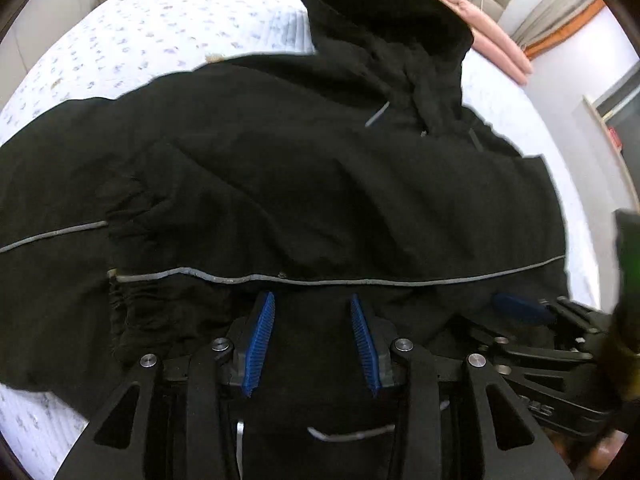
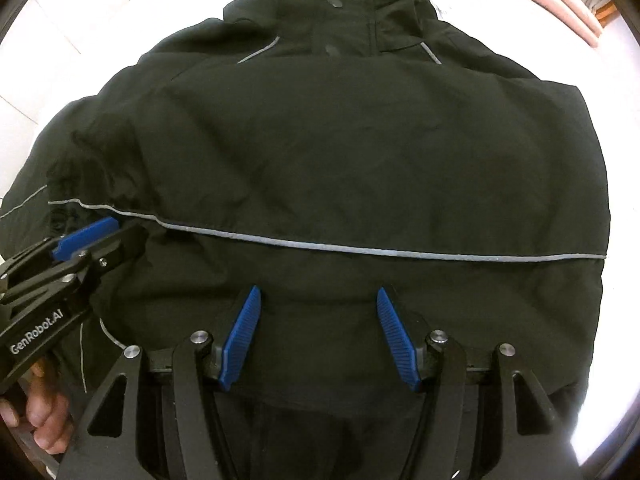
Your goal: Fold large clothes
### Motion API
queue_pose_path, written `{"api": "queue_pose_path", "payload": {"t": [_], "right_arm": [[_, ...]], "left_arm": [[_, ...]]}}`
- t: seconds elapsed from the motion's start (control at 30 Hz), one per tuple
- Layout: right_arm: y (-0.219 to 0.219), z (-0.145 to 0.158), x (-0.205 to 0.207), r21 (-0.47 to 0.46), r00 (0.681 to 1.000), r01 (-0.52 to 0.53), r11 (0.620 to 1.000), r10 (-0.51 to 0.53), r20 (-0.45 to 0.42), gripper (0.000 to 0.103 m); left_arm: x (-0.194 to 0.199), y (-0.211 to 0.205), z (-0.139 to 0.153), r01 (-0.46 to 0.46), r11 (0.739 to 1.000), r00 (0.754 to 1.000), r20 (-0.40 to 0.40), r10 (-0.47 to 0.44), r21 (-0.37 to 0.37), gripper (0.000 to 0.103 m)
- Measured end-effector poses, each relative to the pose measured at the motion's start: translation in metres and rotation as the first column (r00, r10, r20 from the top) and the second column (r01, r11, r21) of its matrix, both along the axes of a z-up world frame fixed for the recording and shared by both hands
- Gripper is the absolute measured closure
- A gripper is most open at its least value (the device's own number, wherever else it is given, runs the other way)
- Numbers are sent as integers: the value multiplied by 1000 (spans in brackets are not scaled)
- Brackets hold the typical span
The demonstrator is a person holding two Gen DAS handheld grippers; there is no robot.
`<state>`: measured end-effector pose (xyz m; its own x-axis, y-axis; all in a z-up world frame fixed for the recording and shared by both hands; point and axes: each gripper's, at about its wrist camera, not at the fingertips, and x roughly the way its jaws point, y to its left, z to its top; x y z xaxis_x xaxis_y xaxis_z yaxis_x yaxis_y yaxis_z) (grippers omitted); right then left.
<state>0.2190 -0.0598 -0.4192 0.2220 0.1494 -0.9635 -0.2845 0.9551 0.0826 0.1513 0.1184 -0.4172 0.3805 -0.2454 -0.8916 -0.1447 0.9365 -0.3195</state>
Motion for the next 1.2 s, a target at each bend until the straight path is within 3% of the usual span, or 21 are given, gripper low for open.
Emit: {"api": "queue_pose_path", "payload": {"t": [0.13, 0.23, 0.3, 0.37, 0.4, 0.47, 0.57, 0.67, 0.73, 0.97, 1.07, 1.1, 1.17, 1.2], "right_arm": [[-2, 0, 1, 1, 1000, 0, 1000, 0, -16, 39], [5, -4, 9, -12, 1000, -3, 1000, 3, -26, 38], [11, -6, 12, -21, 1000, -7, 1000, 6, -27, 37], [17, -7, 14, -31, 1000, -13, 999, 13, -24, 37], [19, -7, 14, -35, 1000, -16, 999, 15, -23, 36], [23, -7, 12, -37, 1000, -20, 999, 19, -22, 35], [27, -9, 11, -51, 999, -30, 998, 29, -23, 33], [29, -11, 13, -60, 999, -33, 998, 31, -29, 31], [28, -14, 16, -66, 999, -31, 997, 29, -31, 28], [31, -14, 22, -87, 999, -32, 996, 29, -30, 26], [32, -15, 21, -90, 999, -32, 995, 30, -25, 26], [33, -15, 20, -91, 999, -31, 995, 29, -25, 26], [33, -16, 19, -92, 999, -30, 995, 27, -24, 26], [33, -15, 18, -92, 999, -30, 995, 27, -24, 26]], "left_arm": [[-33, 49, 39, -142, 989, 988, 54, 144, -37, 62], [-71, 113, 61, -320, 947, 945, 70, 319, 5, 62], [-102, 170, 67, -460, 887, 887, 72, 457, 37, 62], [-134, 228, 66, -589, 808, 808, 63, 586, 36, 62], [-153, 260, 65, -655, 755, 755, 57, 653, 27, 62], [-183, 311, 60, -747, 665, 663, 66, 745, 3, 62], [-217, 380, 40, -827, 553, 551, 50, 833, -96, 62], [-221, 411, 16, -855, 507, 508, 17, 861, -106, 62], [-222, 424, 3, -866, 492, 496, -17, 868, -91, 62], [-207, 437, -19, -845, 520, 528, -35, 849, -128, 56], [-208, 445, -29, -844, 513, 523, -32, 852, -156, 57], [-208, 446, -28, -843, 514, 523, -22, 852, -157, 69], [-204, 438, -19, -830, 544, 546, 22, 838, -125, 85], [-204, 433, -12, -825, 556, 555, 42, 831, -102, 88]]}}
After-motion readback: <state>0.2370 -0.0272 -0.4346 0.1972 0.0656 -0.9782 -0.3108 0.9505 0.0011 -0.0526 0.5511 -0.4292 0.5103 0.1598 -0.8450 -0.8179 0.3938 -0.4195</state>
